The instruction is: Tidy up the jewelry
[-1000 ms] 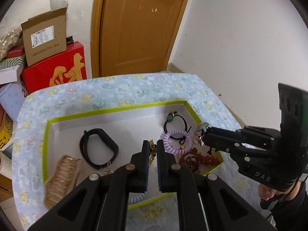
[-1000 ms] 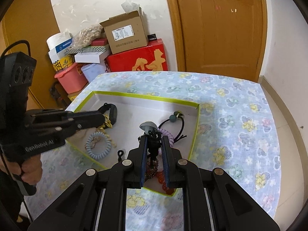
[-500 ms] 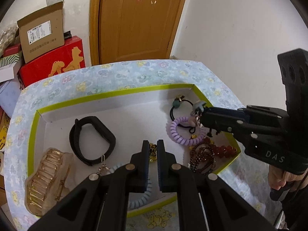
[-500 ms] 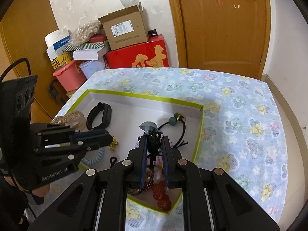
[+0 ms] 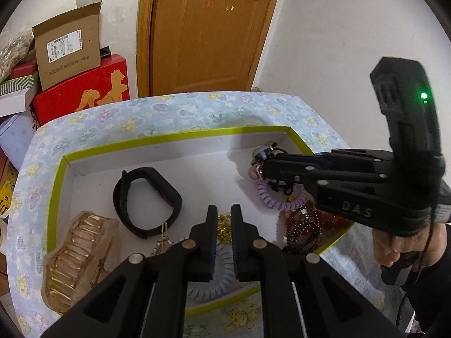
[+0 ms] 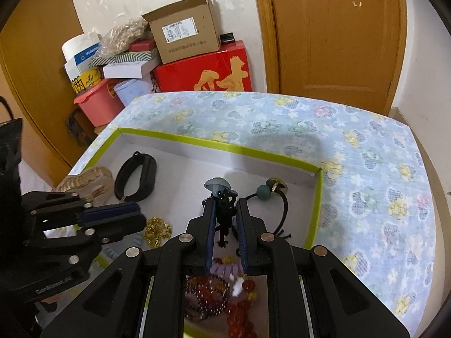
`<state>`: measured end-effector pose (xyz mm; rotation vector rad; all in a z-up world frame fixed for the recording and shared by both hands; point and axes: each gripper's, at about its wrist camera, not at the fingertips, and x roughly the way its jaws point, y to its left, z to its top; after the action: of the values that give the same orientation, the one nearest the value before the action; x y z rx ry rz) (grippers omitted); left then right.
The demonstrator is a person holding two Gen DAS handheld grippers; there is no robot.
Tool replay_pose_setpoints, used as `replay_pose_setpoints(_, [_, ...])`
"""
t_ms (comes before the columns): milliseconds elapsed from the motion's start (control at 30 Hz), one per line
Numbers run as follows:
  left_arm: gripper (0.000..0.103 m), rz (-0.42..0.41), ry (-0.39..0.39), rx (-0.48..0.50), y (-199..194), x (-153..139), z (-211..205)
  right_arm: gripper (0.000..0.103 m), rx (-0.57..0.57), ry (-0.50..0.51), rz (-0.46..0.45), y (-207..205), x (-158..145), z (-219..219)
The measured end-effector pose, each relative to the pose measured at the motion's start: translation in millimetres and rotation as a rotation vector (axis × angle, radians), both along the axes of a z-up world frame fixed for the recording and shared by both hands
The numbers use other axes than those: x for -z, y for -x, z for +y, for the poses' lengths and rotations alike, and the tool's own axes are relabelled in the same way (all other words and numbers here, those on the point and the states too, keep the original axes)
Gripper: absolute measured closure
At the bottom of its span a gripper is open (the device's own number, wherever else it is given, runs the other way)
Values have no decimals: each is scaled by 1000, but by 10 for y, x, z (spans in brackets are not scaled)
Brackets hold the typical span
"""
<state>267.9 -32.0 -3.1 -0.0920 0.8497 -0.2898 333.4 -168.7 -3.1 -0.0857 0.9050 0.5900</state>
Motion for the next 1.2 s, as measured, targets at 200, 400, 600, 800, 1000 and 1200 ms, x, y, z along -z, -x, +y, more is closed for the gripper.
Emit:
replay_pose_setpoints(200, [93, -6, 2, 4, 6, -12, 3, 87, 9, 13, 16, -86, 69, 16])
replay_pose_setpoints(400, [93, -9, -15, 4, 33, -24, -12, 83, 17, 12, 9, -52, 37, -22])
replay_pose_setpoints(600, [93, -24, -31, -4, 172, -109, -8, 79, 24, -4, -10, 103, -91, -99])
replay_pose_setpoints(800, [92, -47, -47, -26, 407, -241, 15, 78, 56, -30, -20, 420, -240, -237])
replay_pose_setpoints(1000, [78, -73, -75, -83, 773, -356, 38, 77, 76, -16, -51, 863, -384, -286])
replay_pose_setpoints(1200, [76, -74, -79, -127, 1197, -374, 82, 77, 71, 15, -83, 1389, -447, -265])
